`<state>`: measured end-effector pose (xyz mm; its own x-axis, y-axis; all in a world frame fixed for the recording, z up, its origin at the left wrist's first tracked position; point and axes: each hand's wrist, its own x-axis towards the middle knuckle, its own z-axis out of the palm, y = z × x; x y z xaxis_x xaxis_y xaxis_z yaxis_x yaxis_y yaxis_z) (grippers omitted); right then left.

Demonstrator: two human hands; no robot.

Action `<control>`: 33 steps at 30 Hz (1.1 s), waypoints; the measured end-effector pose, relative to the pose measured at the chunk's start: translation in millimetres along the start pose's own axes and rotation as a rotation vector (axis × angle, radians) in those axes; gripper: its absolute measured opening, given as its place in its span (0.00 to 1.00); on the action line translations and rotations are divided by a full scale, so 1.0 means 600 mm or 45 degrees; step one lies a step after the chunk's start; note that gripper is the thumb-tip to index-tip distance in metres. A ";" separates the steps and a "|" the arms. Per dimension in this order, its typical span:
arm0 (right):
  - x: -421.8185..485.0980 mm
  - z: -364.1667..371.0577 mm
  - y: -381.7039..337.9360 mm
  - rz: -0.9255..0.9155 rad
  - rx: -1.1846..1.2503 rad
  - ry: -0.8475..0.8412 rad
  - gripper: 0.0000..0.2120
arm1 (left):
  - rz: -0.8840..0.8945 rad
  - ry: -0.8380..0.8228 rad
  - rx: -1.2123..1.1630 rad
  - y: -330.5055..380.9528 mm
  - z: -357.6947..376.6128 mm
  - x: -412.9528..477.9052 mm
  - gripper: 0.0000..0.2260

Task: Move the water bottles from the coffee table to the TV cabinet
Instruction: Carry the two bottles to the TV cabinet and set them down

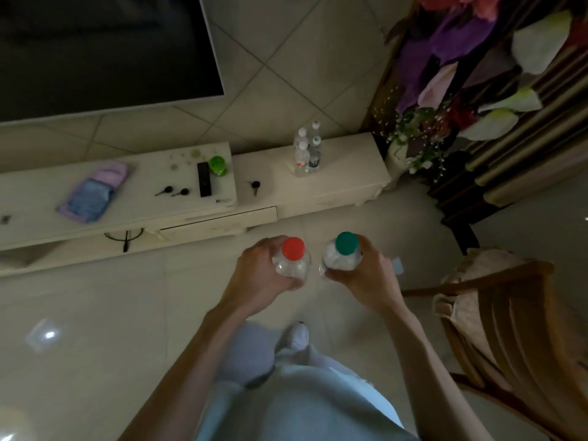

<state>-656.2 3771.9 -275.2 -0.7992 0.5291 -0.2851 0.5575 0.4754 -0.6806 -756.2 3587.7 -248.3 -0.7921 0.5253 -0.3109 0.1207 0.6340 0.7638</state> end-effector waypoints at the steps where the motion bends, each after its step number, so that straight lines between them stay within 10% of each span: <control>1: 0.015 -0.002 0.005 0.011 0.005 -0.003 0.35 | -0.001 -0.012 -0.005 0.005 0.001 0.015 0.21; 33: 0.603 0.084 -0.011 0.033 -0.006 -0.205 0.32 | -0.069 -0.216 0.278 -0.073 0.019 0.619 0.30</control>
<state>-960.1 3924.6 -408.0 -0.8100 0.4219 -0.4074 0.5792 0.4666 -0.6684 -1048.8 3761.8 -403.7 -0.6914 0.5634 -0.4523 0.2215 0.7612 0.6095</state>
